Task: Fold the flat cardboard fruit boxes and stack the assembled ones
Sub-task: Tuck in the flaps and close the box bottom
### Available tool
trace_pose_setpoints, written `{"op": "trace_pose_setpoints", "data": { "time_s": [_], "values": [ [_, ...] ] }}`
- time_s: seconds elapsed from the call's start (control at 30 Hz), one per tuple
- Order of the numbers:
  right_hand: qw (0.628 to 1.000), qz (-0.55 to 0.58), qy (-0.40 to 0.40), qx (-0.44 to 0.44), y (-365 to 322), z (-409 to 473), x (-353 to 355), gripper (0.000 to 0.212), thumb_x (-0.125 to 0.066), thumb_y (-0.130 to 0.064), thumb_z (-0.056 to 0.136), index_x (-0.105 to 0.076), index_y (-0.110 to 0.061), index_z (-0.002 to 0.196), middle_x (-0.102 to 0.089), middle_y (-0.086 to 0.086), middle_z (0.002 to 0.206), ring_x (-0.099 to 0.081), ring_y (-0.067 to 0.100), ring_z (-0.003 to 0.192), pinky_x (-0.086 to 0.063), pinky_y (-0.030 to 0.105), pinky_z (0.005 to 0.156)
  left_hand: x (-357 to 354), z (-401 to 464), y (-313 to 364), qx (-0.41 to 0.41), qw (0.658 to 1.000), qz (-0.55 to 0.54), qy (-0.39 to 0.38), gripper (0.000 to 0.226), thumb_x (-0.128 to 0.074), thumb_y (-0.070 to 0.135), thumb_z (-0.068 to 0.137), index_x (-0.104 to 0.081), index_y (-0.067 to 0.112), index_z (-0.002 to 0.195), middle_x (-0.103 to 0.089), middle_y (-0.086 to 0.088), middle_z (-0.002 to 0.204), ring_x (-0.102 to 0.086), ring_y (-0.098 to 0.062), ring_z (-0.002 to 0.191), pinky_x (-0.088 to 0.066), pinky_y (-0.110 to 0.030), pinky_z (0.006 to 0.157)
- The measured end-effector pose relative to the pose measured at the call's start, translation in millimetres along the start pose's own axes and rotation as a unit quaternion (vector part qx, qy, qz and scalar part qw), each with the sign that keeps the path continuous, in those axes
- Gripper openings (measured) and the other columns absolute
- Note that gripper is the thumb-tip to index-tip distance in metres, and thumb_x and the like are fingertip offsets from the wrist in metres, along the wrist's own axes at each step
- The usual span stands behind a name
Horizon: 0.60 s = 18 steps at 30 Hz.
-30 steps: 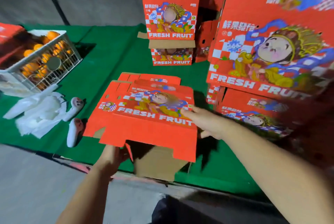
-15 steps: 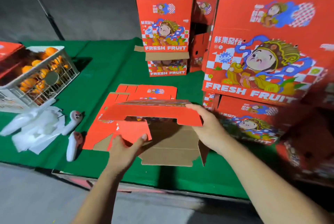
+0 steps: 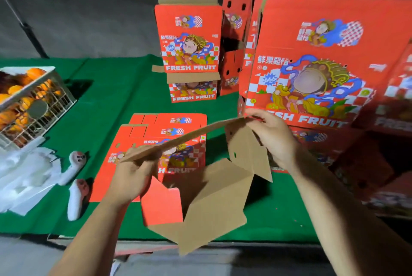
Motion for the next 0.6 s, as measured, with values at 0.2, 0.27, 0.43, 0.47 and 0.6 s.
{"op": "trace_pose_setpoints", "data": {
  "time_s": [0.2,0.27,0.43,0.47,0.6],
  "values": [
    [0.992,0.109,0.047,-0.035,0,-29,-11,0.028,-0.056,-0.045,0.1,-0.065,-0.03,0.122,-0.068,0.002,0.128,-0.063,0.019,0.115,-0.048,0.036,0.101,16,-17,-48,0.253,0.941,-0.137,0.177,0.018,-0.071,0.031,0.097,-0.073,0.014,0.101,-0.075,0.012,0.091,-0.064,-0.008,0.09,-0.048,-0.022,0.073],
    [0.989,0.028,0.136,0.04,-8,-61,-27,0.023,-0.059,-0.036,0.099,-0.062,-0.026,0.12,-0.058,0.009,0.131,-0.056,0.019,0.117,-0.043,0.028,0.105,5,-33,-54,0.318,0.9,-0.168,0.246,0.024,-0.069,0.033,0.098,-0.073,0.01,0.101,-0.074,-0.009,0.1,-0.067,-0.02,0.097,-0.048,-0.033,0.08],
    [0.978,-0.111,0.08,0.158,-6,-124,-109,0.072,-0.064,-0.033,0.082,-0.036,-0.036,0.147,-0.036,-0.006,0.139,-0.045,0.018,0.132,-0.037,0.032,0.113,-47,-44,-3,0.329,0.897,-0.193,0.224,0.054,-0.054,0.033,0.088,-0.059,0.015,0.139,-0.062,-0.02,0.132,-0.059,-0.036,0.122,-0.046,-0.046,0.105],
    [0.981,-0.113,0.055,0.145,-1,-121,-113,0.082,-0.065,-0.023,0.08,-0.028,-0.041,0.151,-0.03,-0.004,0.149,-0.043,0.02,0.138,-0.037,0.035,0.116,-54,-52,3,0.354,0.9,-0.143,0.211,0.055,-0.054,0.034,0.096,-0.049,0.019,0.149,-0.054,-0.022,0.143,-0.052,-0.039,0.131,-0.04,-0.047,0.112],
    [0.994,-0.037,0.03,0.095,4,-88,-92,0.074,-0.062,-0.01,0.072,-0.035,-0.04,0.135,-0.045,0.012,0.14,-0.058,0.029,0.117,-0.05,0.051,0.101,-80,-76,45,0.296,0.926,-0.155,0.179,0.063,-0.058,0.016,0.103,-0.028,0.015,0.158,-0.037,-0.017,0.156,-0.04,-0.003,0.125,-0.024,-0.006,0.105]
  ]
}}
Point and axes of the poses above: each hand's wrist, its own z-axis towards the middle knuckle, its own x-axis out of the back of the hand, y = z × x, the point moved 9 cm from there along z, towards the middle knuckle
